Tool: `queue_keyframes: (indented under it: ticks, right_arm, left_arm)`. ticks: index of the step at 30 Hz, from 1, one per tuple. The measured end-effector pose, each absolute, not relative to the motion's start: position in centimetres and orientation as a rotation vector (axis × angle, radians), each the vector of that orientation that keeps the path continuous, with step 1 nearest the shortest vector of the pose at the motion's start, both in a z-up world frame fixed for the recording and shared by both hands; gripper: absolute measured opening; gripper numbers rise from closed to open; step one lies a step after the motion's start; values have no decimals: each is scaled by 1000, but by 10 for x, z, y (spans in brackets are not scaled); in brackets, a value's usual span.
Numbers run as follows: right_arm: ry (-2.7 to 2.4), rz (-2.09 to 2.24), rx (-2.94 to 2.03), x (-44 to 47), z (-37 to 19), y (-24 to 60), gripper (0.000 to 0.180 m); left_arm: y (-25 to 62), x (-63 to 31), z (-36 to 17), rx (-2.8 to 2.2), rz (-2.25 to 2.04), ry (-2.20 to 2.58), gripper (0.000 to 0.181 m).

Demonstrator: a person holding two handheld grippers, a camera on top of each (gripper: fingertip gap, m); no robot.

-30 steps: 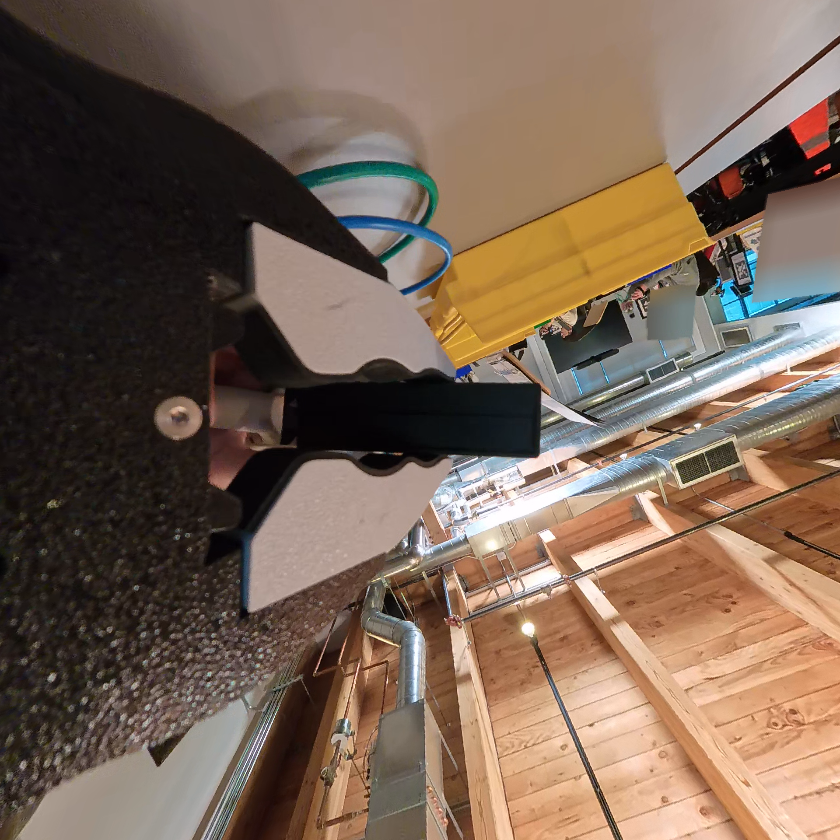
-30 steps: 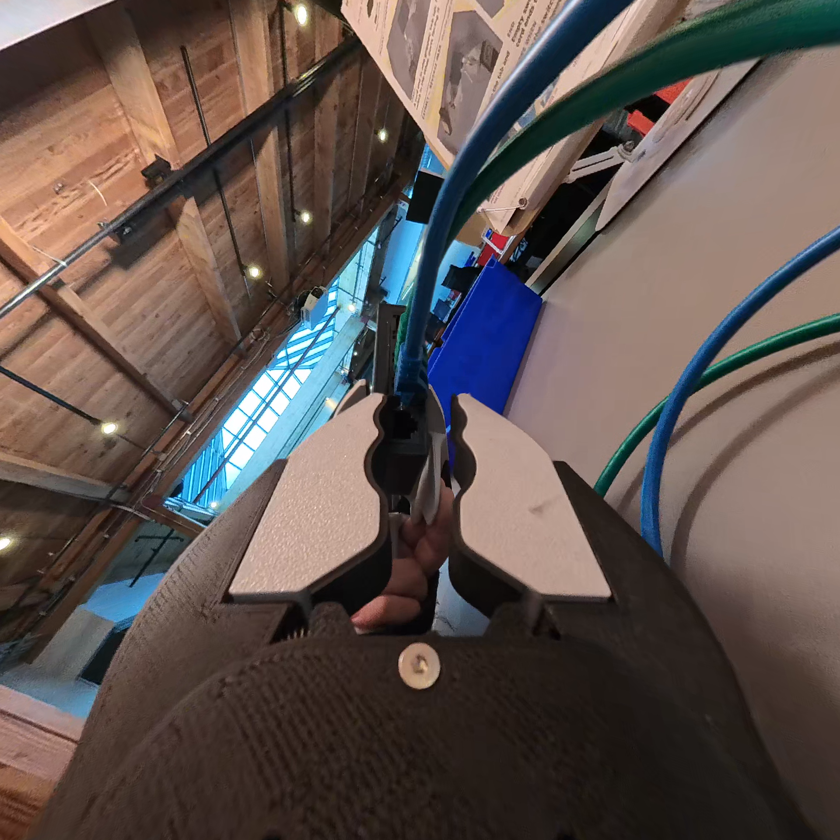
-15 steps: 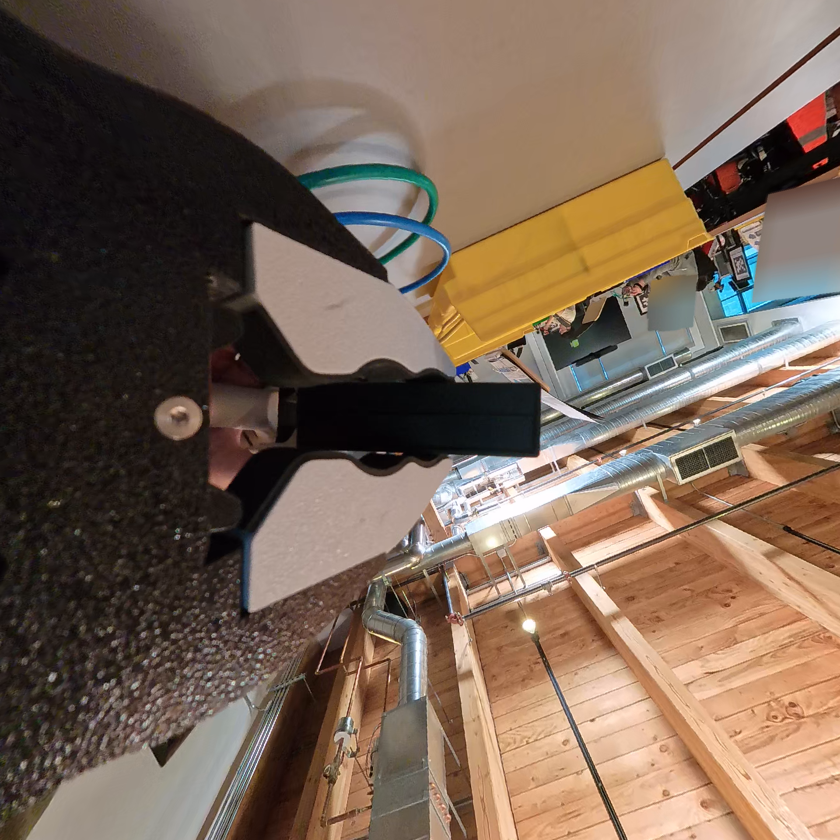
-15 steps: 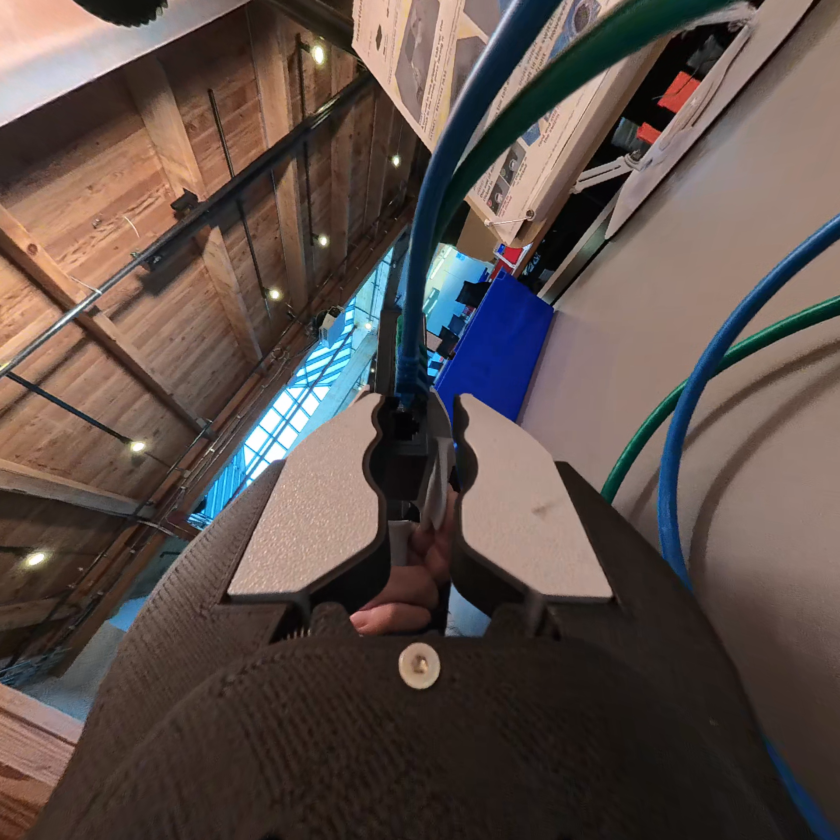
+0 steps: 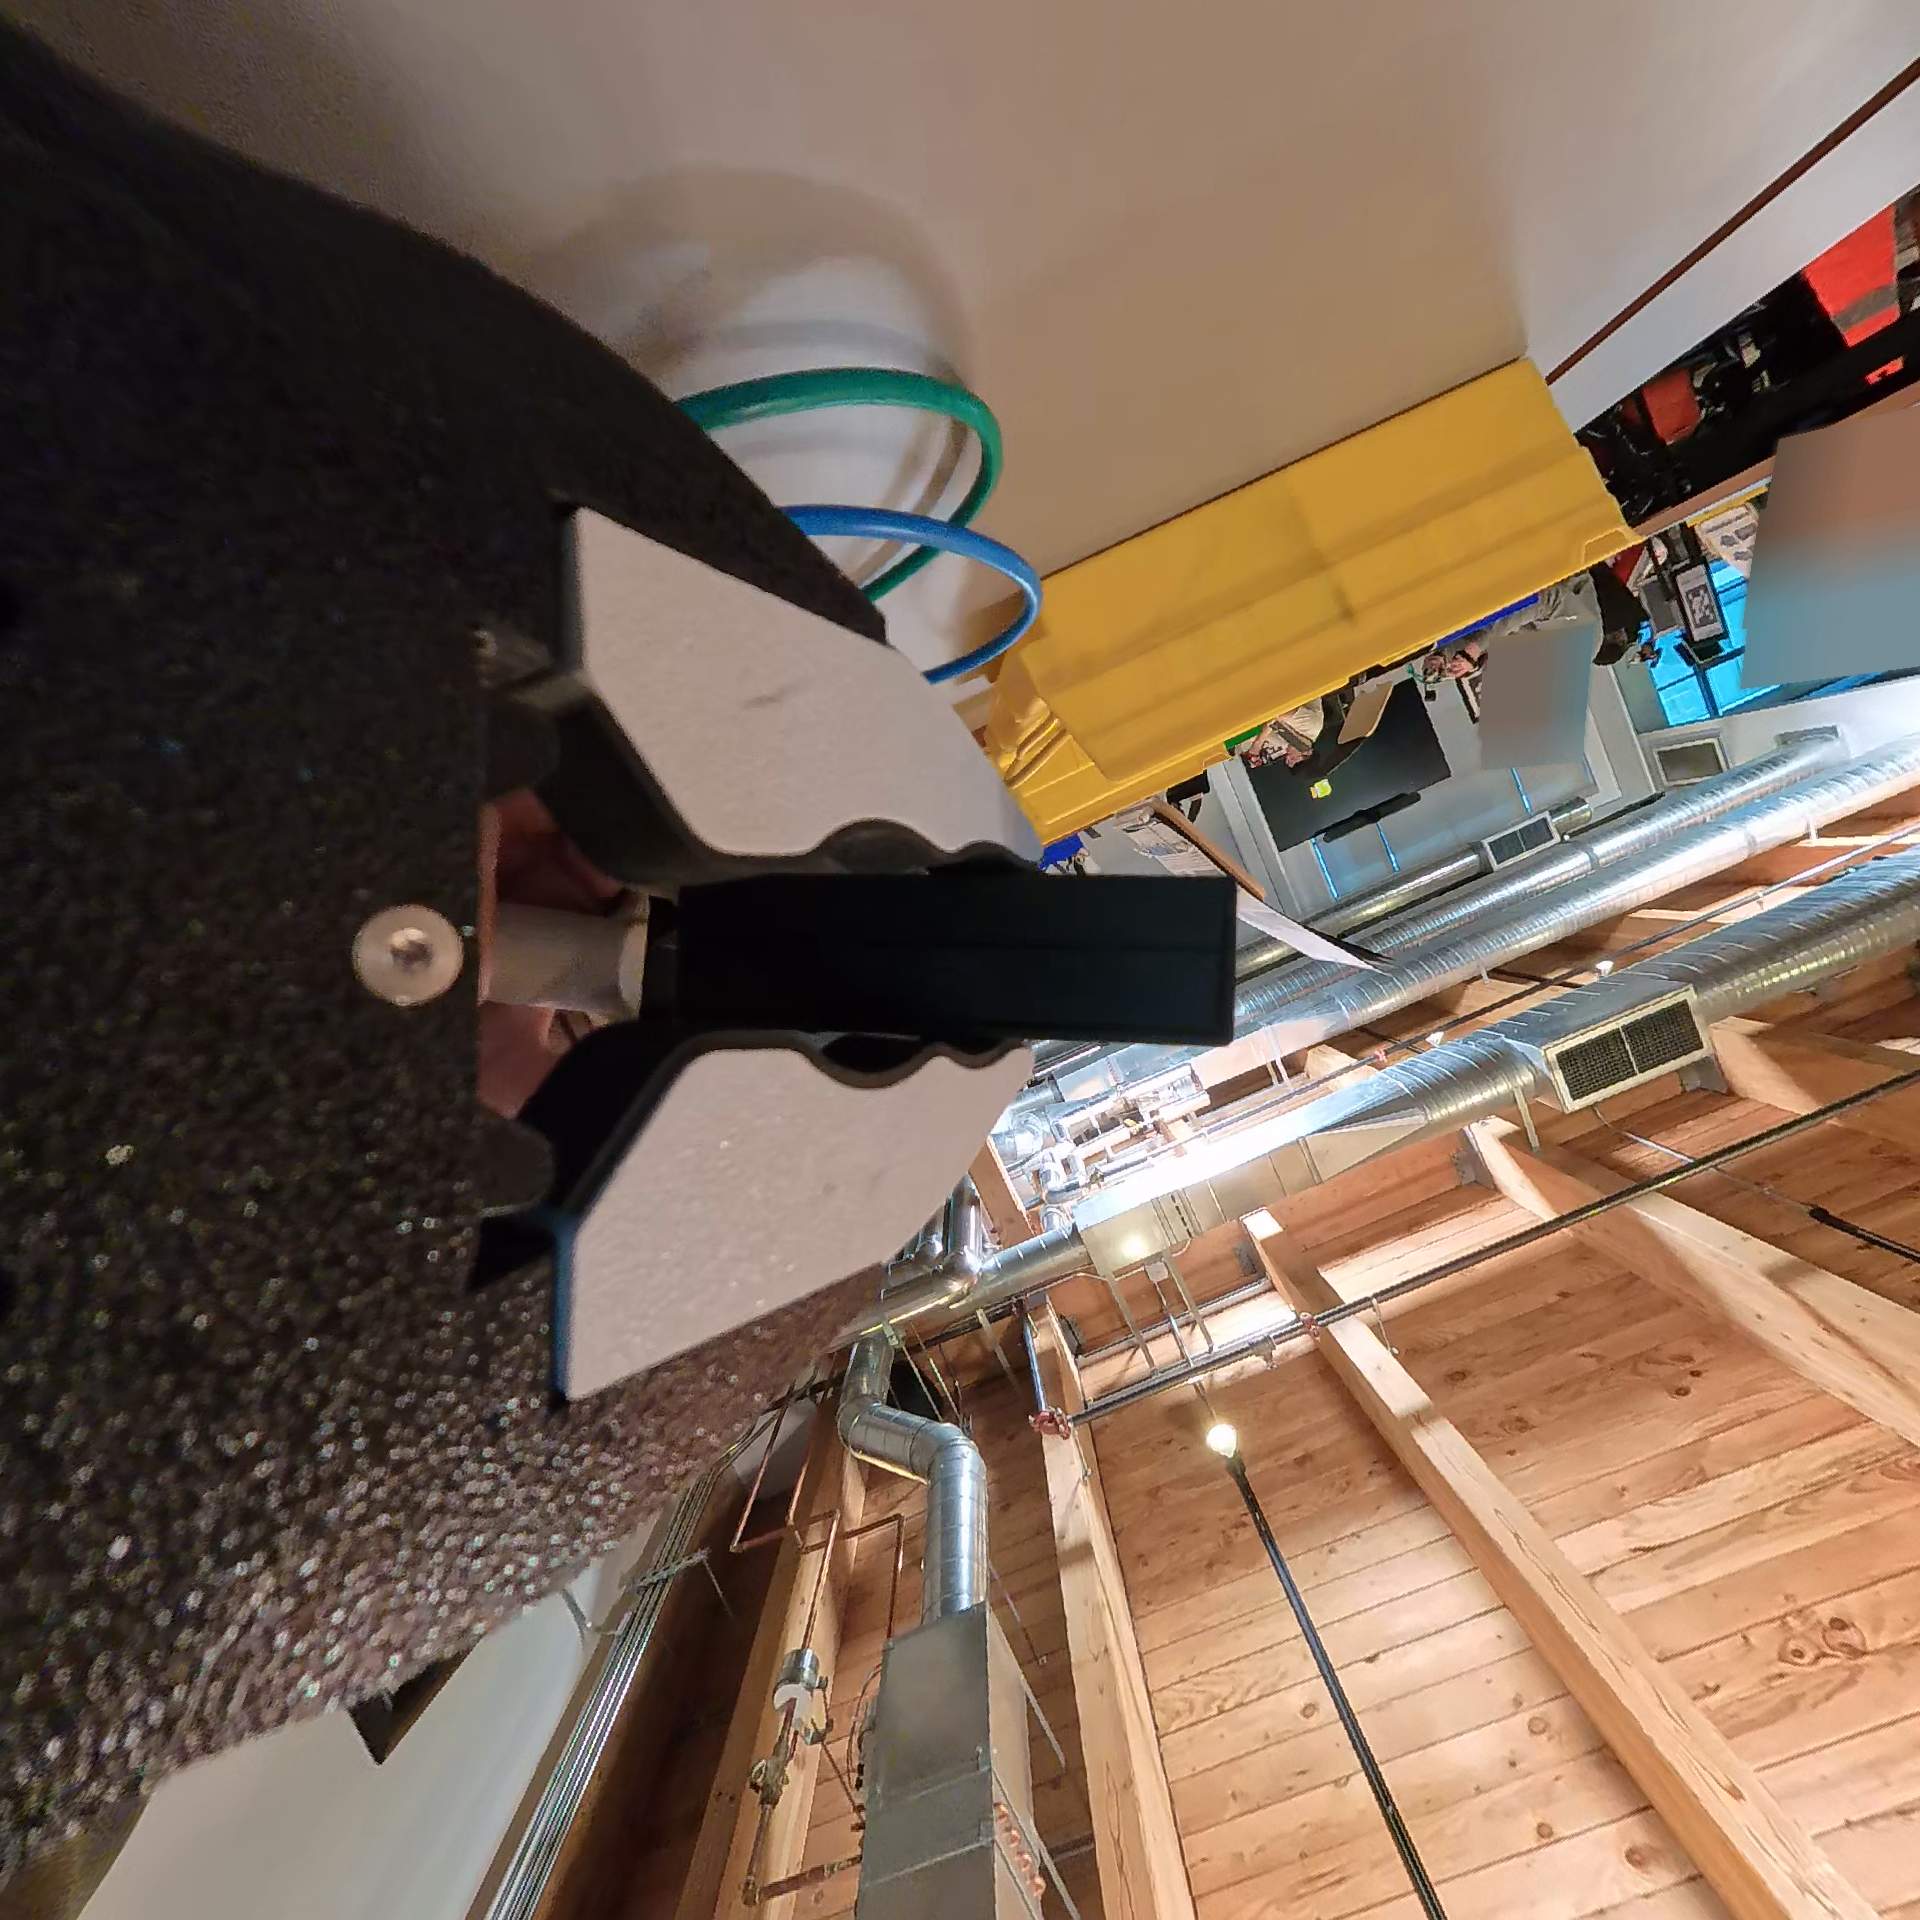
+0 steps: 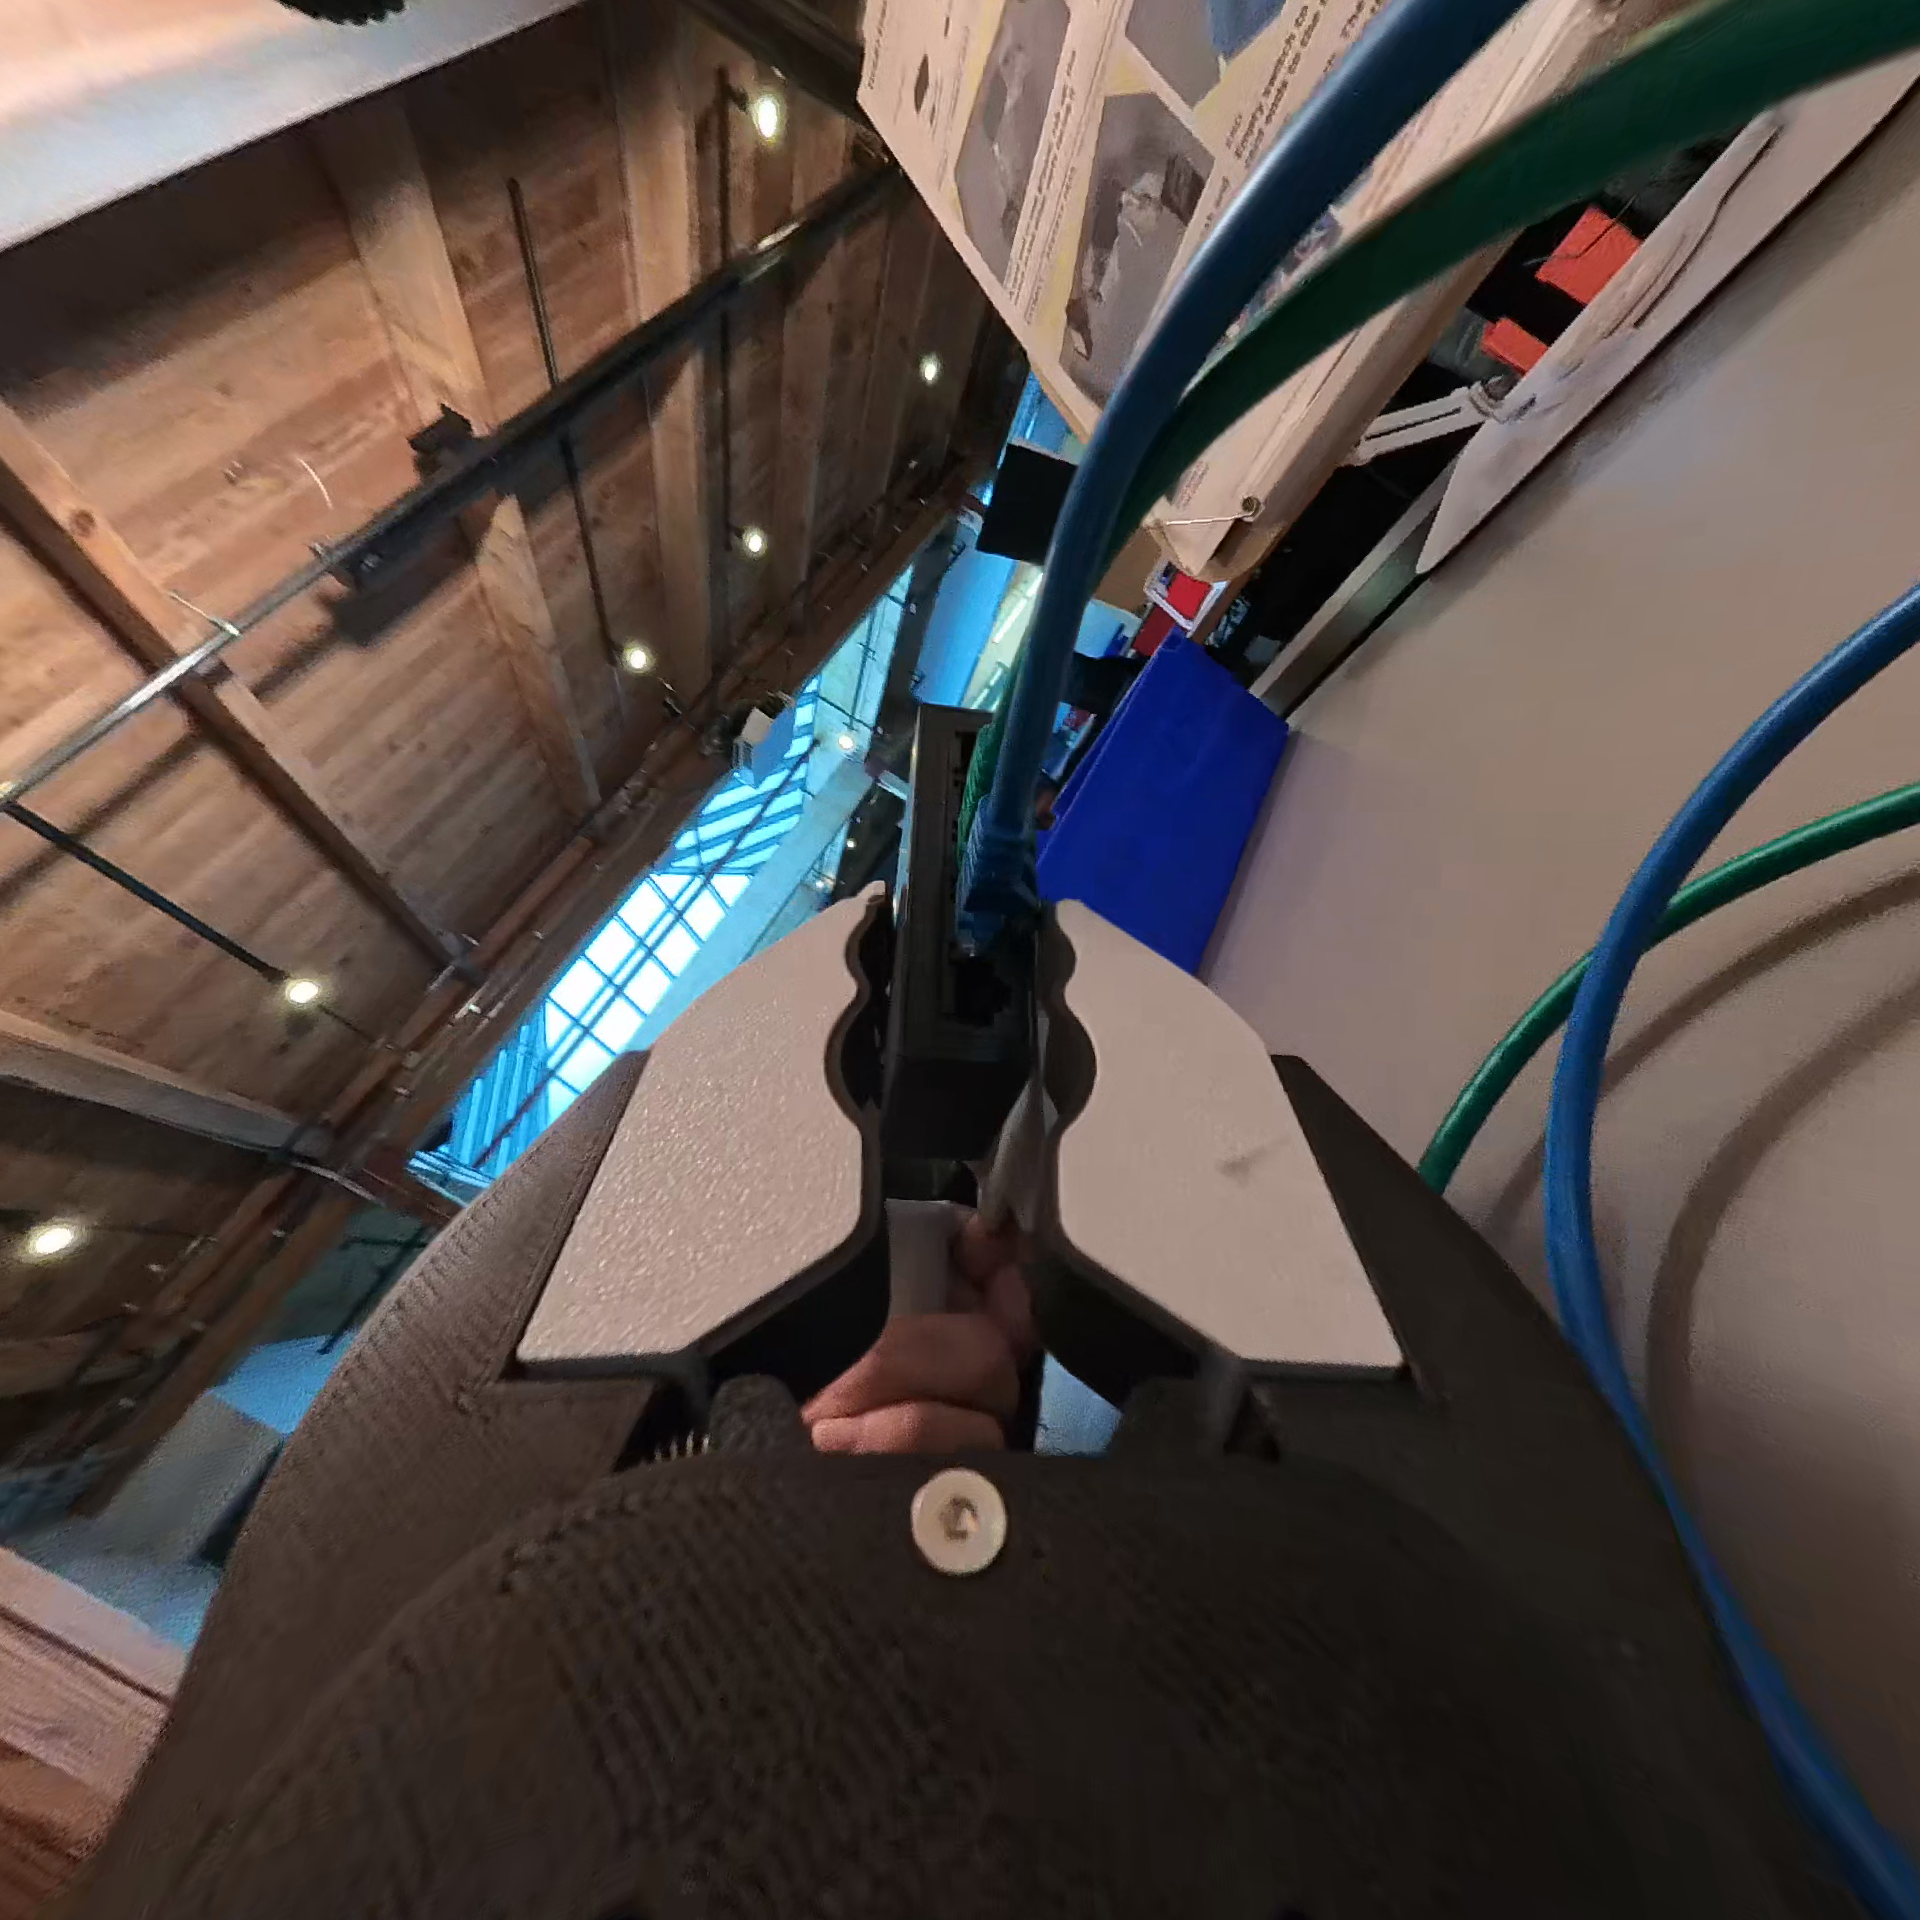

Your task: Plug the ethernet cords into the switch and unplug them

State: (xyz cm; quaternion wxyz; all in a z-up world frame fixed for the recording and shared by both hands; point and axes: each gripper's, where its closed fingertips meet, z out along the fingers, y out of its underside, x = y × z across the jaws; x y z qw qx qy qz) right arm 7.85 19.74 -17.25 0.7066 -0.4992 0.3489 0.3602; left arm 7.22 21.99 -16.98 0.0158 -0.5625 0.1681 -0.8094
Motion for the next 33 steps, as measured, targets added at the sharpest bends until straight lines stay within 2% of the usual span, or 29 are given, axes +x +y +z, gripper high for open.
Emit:
queue_keyframes:
  ticks: [12,14,27,33]
  right_arm:
    - [804,854,-1029,83,-174,196,23]
    - [834,866,-990,88,-176,194,14]
    - [819,836,-1006,85,-179,195,14]
    - [798,843,-1052,91,-176,192,14]
  left_arm:
    - [217,73,-171,-1754,-2508,536,27]
    - [217,73,-170,-1751,-2517,533,27]
    - [216,74,-172,-1745,-2508,530,27]
    - [208,75,-174,-1702,-2429,768,27]
